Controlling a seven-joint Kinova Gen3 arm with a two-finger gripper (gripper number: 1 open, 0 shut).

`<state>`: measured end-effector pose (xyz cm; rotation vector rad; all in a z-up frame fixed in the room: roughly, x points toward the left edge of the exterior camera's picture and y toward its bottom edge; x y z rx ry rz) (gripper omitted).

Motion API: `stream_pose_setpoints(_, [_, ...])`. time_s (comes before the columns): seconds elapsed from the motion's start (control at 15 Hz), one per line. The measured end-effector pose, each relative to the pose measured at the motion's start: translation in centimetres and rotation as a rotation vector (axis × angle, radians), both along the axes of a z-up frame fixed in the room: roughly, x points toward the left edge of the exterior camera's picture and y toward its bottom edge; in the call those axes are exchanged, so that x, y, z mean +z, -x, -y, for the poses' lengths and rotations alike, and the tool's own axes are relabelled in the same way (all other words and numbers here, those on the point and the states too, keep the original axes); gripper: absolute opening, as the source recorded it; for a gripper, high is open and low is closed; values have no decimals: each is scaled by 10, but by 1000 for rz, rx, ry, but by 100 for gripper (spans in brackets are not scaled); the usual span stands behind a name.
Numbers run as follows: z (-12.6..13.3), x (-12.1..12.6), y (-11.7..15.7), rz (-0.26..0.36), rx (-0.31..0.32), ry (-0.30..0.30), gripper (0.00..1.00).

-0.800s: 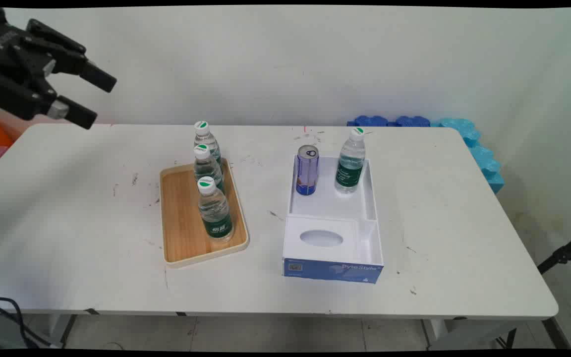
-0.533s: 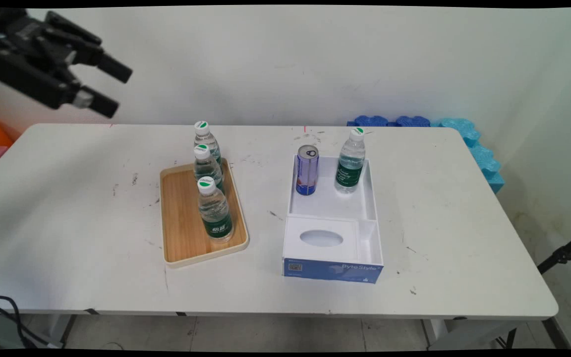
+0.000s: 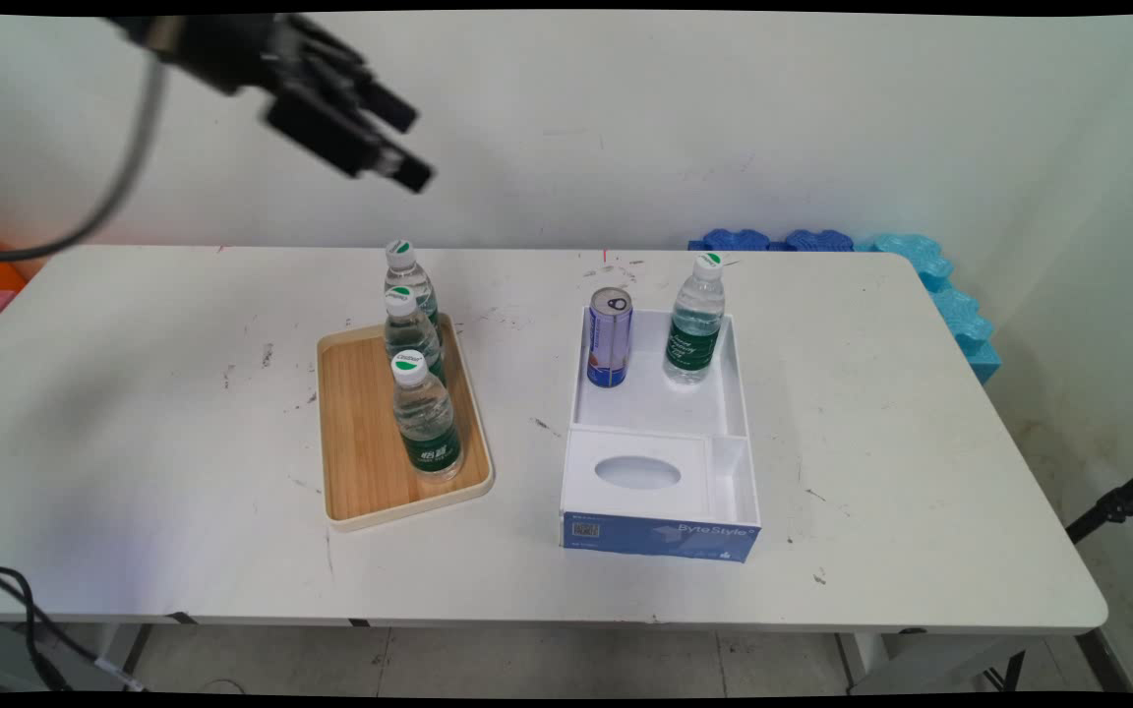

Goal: Pick up the green bottle from the white box

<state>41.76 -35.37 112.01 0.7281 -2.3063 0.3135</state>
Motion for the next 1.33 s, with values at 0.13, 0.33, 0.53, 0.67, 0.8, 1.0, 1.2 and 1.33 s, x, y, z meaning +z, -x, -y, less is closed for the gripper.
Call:
stream_pose_setpoints(0.13, [26, -11, 22, 21, 21, 4, 100])
stream_pose_setpoints(0.33, [64, -30, 54, 58, 49, -1, 100])
stream_pose_setpoints(0.53, [102, -54, 88, 91, 63, -16, 100])
stream_pose_setpoints(0.67, [122, -69, 109, 102, 69, -31, 100])
stream_pose_setpoints(0.8, [140, -85, 131, 108, 70, -52, 100])
stream_pose_setpoints(1.0, [160, -106, 154, 111, 77, -78, 100])
stream_pose_setpoints(1.2, [178, -133, 177, 112, 81, -106, 100])
stream_pose_setpoints(1.33, [188, -150, 189, 115, 82, -115, 100])
